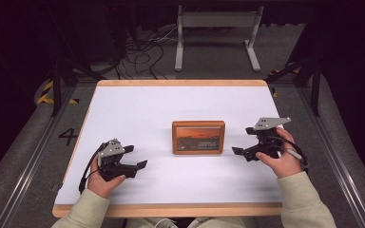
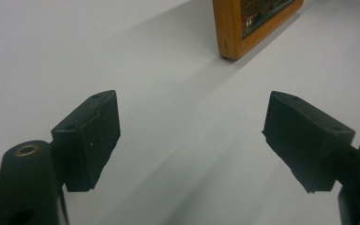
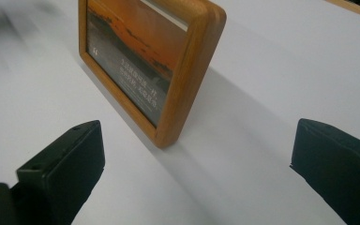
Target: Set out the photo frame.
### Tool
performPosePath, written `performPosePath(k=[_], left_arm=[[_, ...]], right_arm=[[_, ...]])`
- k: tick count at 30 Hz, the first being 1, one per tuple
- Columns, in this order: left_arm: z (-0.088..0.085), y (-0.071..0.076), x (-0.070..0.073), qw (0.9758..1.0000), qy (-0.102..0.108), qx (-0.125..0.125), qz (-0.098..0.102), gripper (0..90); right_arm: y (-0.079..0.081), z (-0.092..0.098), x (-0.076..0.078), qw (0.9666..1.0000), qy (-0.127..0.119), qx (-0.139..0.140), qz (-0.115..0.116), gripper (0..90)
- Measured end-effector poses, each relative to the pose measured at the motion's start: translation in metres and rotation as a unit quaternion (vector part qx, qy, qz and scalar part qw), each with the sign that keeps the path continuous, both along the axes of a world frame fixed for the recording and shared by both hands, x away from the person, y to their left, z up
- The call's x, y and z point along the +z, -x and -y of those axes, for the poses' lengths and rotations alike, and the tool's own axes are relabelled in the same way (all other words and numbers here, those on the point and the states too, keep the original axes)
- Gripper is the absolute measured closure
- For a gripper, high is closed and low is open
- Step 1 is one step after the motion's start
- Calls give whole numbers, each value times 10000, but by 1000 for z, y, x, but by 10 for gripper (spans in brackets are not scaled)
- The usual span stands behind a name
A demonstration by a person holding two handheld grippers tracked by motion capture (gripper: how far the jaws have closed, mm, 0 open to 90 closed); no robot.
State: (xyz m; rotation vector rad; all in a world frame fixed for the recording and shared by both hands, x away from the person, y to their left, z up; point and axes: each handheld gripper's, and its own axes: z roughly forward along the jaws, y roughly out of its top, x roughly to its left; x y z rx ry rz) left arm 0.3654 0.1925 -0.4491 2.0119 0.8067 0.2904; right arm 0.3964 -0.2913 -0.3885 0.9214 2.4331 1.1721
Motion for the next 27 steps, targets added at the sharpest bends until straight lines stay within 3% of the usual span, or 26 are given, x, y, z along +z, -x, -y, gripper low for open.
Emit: performPosePath(k=[5, 13, 17, 21, 27], left_arm=[[-2, -1, 0, 10000, 7, -1, -4, 195], [-4, -2, -2, 10000, 70, 53, 9, 194], [-5, -3, -1, 10000, 62, 47, 31, 194], [-4, -4, -2, 9999, 85, 73, 68, 195], [-3, -5, -4, 9999, 84, 17, 75, 194]], right_arm=[[2, 2, -9, 10000, -38, -82, 29, 35], [12, 6, -28, 9983, -396, -350, 240, 37], [15, 10, -38, 9973, -442, -507, 309, 35], [18, 17, -43, 9944, -542, -746, 512, 27], [23, 20, -57, 9918, -650, -956, 535, 27]])
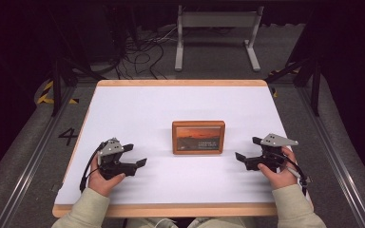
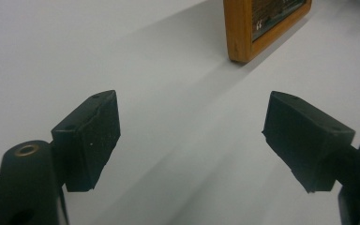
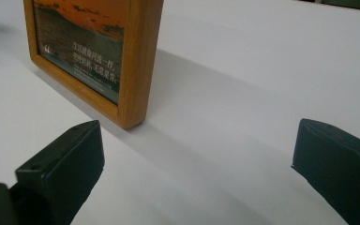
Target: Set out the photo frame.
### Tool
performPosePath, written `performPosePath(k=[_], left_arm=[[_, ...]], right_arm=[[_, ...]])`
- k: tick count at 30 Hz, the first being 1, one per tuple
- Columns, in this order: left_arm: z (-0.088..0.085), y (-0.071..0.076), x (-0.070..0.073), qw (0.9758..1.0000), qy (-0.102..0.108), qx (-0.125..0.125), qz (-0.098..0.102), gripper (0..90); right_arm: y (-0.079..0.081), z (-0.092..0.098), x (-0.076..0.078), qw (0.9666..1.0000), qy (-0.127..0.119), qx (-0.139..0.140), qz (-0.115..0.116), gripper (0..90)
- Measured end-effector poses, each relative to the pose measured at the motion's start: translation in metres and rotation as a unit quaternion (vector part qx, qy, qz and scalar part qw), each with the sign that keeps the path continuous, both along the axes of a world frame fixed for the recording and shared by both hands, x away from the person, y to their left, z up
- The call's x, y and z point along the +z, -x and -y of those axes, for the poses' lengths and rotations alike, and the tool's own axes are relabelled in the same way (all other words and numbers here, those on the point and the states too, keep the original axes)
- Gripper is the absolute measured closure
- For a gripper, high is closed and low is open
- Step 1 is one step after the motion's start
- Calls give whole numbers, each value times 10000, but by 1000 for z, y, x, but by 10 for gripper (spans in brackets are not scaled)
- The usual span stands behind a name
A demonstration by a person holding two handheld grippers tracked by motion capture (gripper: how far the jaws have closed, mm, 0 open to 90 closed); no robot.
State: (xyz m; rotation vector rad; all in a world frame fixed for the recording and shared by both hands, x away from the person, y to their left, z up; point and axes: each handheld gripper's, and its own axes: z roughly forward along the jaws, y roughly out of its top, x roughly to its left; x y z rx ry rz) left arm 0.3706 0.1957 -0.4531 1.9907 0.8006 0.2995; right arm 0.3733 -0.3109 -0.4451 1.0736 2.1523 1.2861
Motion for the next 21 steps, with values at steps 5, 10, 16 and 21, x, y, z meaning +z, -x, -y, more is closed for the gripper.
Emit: performPosePath(k=[5, 10, 16, 21], left_arm=[[0, 0, 0, 10000, 54, 21, 12, 195], [0, 0, -1, 10000, 50, 16, -31, 200], [0, -1, 0, 10000, 44, 14, -19, 200], [1, -1, 0, 10000, 38, 12, -5, 200]], right_arm=[[2, -6, -8, 9996, 200, -37, -188, 29], [1, -10, -9, 9989, 413, -7, -199, 30], [2, -11, -9, 9990, 423, -11, -141, 30], [3, -12, -8, 9990, 447, -5, -94, 30]])
